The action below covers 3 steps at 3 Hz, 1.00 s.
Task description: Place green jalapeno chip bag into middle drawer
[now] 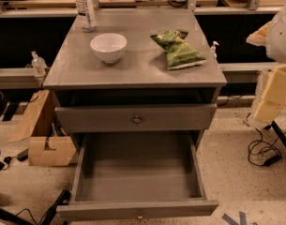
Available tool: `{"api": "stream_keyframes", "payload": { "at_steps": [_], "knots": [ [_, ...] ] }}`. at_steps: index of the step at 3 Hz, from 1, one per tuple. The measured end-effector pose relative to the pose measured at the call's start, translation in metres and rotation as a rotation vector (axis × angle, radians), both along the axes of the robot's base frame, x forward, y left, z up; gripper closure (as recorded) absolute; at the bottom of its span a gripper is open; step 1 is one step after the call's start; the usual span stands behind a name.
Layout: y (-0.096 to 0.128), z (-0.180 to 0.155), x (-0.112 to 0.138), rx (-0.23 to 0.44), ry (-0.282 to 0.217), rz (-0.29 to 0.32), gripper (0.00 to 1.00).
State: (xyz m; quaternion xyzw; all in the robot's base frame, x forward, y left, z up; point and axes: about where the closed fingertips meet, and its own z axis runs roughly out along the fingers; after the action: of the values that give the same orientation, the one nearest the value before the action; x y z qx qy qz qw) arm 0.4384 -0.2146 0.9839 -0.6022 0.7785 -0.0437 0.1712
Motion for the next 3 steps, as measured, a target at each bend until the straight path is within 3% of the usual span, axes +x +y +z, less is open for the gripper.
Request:
{"api": "stream_keyframes", "payload": {
  "at_steps": [1, 2, 3],
  "knots": [
    [0.0, 0.001, 0.0, 0.001, -0.005, 0.0, 0.0],
    [-0.006, 0.009, 0.05, 0.063, -0.096, -0.024, 0.0],
    [-0.012, 0.018, 0.1, 0.185, -0.186, -0.09, 0.0]
  ]
}}
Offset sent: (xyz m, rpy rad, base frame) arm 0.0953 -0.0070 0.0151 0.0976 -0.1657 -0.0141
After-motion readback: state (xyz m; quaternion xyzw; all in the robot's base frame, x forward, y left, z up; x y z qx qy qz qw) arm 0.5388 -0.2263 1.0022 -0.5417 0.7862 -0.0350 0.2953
